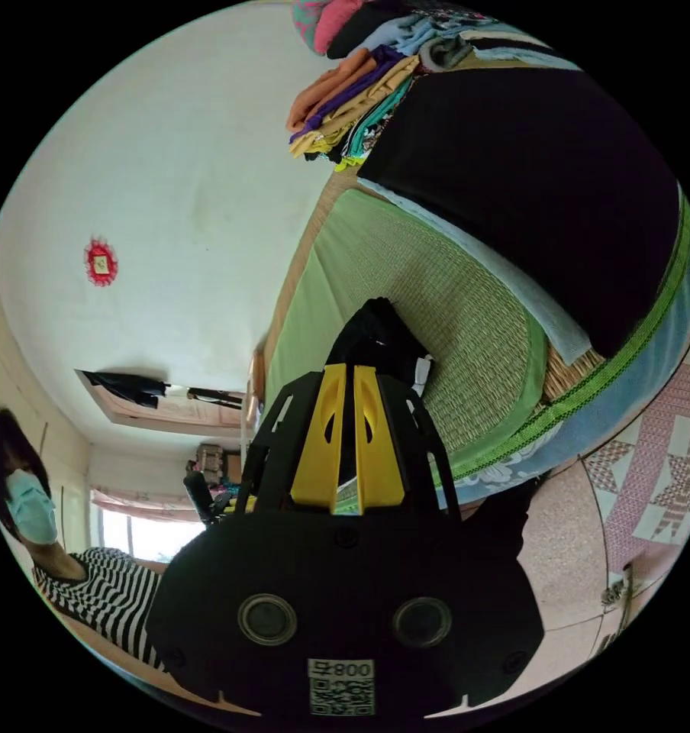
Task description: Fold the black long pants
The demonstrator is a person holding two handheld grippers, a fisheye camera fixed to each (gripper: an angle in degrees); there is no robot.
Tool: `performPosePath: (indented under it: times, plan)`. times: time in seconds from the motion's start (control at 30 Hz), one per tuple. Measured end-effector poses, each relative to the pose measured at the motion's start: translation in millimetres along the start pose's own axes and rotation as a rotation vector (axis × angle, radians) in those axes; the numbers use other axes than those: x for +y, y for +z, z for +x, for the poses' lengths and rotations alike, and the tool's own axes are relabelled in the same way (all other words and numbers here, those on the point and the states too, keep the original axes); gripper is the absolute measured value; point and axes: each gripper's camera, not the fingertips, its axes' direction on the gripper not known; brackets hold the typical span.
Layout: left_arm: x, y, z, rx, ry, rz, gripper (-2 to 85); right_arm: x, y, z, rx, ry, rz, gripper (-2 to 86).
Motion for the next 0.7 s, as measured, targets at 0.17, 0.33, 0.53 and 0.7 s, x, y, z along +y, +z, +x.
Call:
performPosePath:
  times: [0.17,0.33,0.53,0.7]
  plan:
    - [-71.9,-12.7,22.7,0.070,0.059,0.079,4.8,46.5,2.5,50.0,-0.118,-0.004,0.031,1.6]
    - [-159.1,12.8,46.2,-0.044,0.135,0.006,6.6,87.5,9.3,85.8,-0.177,0.002,0.040,1.6]
    - [-220.2,43.1,69.2,-0.210,0.187,-0.134,5.7,120.7,17.5,112.2,-0.198,-0.008,0.031,1.5]
    - [-229.9,31.1,86.7,-0.209,0.183,-0.128,1.5,141.0,25.0,124.1,-0.247,-0.026,0.029,1.4]
